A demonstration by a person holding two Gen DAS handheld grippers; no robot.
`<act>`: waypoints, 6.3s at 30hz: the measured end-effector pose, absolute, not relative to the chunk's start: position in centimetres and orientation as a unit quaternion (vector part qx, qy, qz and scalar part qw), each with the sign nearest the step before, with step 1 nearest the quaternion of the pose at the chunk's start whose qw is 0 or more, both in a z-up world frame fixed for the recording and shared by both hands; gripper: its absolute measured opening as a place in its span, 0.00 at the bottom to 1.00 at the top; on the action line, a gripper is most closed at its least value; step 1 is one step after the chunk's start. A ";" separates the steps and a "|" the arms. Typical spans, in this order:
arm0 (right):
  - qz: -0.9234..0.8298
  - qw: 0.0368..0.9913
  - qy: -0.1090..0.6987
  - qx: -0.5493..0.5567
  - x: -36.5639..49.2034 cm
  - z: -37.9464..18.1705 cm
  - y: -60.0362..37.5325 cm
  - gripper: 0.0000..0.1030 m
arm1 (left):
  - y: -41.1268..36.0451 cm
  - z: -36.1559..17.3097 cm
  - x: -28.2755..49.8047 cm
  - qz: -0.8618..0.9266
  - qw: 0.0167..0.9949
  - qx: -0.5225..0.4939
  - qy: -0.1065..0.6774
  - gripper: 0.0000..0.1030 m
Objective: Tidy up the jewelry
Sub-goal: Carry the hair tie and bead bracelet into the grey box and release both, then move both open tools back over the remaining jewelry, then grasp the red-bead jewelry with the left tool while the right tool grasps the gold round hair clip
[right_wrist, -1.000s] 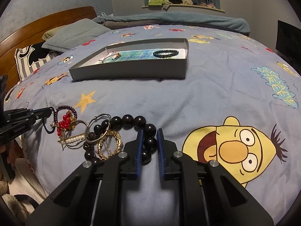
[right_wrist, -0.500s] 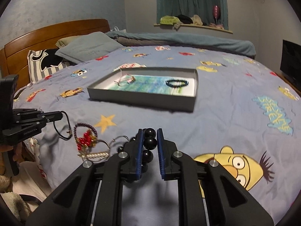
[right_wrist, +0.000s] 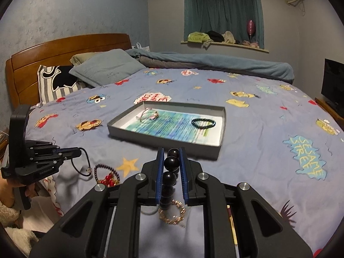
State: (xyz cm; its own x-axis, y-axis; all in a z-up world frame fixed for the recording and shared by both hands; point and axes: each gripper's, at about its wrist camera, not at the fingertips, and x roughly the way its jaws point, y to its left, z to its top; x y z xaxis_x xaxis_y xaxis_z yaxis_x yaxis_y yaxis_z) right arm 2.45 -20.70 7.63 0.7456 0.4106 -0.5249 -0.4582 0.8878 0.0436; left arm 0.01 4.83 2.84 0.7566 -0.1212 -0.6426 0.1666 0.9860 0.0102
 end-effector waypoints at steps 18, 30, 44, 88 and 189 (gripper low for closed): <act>0.174 0.954 0.242 -0.028 11.6 11.3 -21.5 0.14 | 6.1 7.2 10.4 -0.055 0.946 0.011 0.320 0.04; 0.172 0.943 0.284 0.031 17.4 6.1 -19.7 0.14 | 6.1 3.4 17.0 -0.044 0.933 -0.034 0.355 0.04; 0.145 0.928 0.343 0.027 20.8 1.5 -20.4 0.14 | 7.5 0.1 20.2 -0.025 0.919 -0.046 0.390 0.04; 0.124 0.945 0.301 -0.012 15.4 3.6 -20.2 0.90 | 6.4 3.3 13.9 0.002 0.947 -0.002 0.322 0.77; 0.197 0.914 0.345 -0.081 1.3 -3.0 -19.7 0.46 | -1.2 -2.3 -1.7 -0.124 0.927 0.030 0.354 0.02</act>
